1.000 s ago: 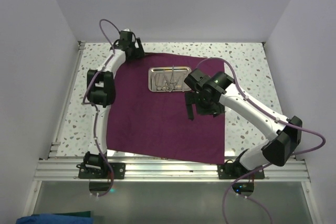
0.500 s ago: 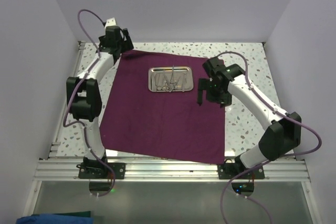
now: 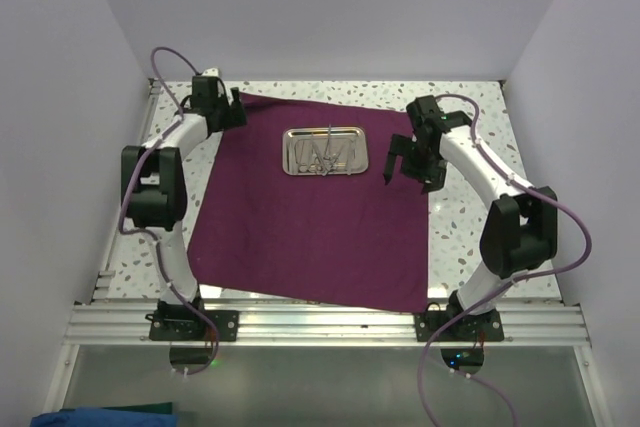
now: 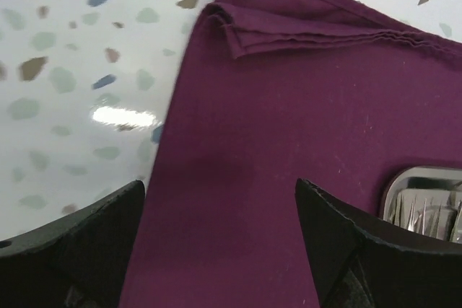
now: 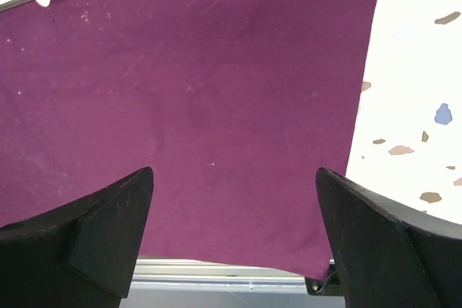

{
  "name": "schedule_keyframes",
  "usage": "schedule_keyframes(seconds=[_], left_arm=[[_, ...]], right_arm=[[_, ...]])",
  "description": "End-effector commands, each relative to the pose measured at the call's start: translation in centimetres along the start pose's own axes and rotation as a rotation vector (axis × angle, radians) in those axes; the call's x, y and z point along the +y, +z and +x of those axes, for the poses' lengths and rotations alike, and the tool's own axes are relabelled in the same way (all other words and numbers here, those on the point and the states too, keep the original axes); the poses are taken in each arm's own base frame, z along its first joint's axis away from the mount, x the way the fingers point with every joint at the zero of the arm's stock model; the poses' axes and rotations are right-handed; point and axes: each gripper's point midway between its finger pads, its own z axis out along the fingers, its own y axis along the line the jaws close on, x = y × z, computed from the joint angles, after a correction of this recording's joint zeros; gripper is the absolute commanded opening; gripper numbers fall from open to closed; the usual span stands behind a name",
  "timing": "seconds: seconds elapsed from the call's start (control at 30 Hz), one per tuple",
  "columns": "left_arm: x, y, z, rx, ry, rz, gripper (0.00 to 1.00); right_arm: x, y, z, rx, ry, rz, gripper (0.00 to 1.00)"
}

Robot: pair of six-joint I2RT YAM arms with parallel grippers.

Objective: Open and lay out the surgical kit
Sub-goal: Smooth out the surgical kit at the center of the board.

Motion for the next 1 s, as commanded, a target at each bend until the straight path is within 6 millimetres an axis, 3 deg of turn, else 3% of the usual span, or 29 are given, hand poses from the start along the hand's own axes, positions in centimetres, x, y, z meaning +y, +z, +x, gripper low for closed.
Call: schedule_keyframes(seconds=[0.0,0.03,0.1,0.13,0.17,0.23,0.5,0.6,0.77,0.87,0.9,0.97], left_arm=[[-3.5,2.6,-0.5,0.036,-0.034,0.16,0.89],[-4.1,4.0,0.4,0.06,-0.06,0.189,0.88],[-5.3,4.9,-0.9,0.036,-0.08,0.234,0.88],[-5.5,6.1,0.0,0.06,-0.101,0.241,0.88],[-6.2,6.4,-0.9,0.039,-0.108,0.257,0.88],[-6.7,8.1,-0.3,0.049,-0.153,0.274,0.89],[-8.7,11.8,-3.1,-0.055,-0.313,0.361,0.92],[-8.5,12.3,-4.9,-0.121,-0.354,0.342,0.94],[-4.6,12.0,-9.6,-0.3,-0.385,0.163,1.0],[-2.3,10.3,-11.9,-0.384,-0.407,0.093,1.0],[-2.3,8.6,-13.5,-0.419,-0.401,0.103,1.0],[-1.6,7.7,-13.2,-0.416,-0.394,0.093,1.0]], right_arm=[[0.7,-2.2,-0.7,-0.053,-0.042,-0.051,0.98],[0.2,-2.5,-0.3,-0.05,-0.048,-0.04,0.99],[-1.0,-2.3,0.6,-0.038,-0.051,-0.006,0.98],[-1.7,-2.6,1.3,-0.037,-0.053,0.009,0.99],[-2.2,-2.7,1.5,-0.043,-0.051,0.026,0.98],[-3.2,-3.0,2.4,-0.04,-0.042,0.045,0.98],[-4.2,-2.8,4.0,-0.029,0.006,0.067,0.98],[-4.1,-2.5,4.0,-0.028,0.021,0.067,0.99],[-3.8,-1.4,3.6,-0.01,0.024,0.075,0.98],[-3.5,-0.5,3.1,-0.006,0.019,0.072,0.98],[-3.3,0.2,2.7,-0.001,0.016,0.072,0.99],[-2.7,0.8,2.3,0.004,0.009,0.053,0.98]])
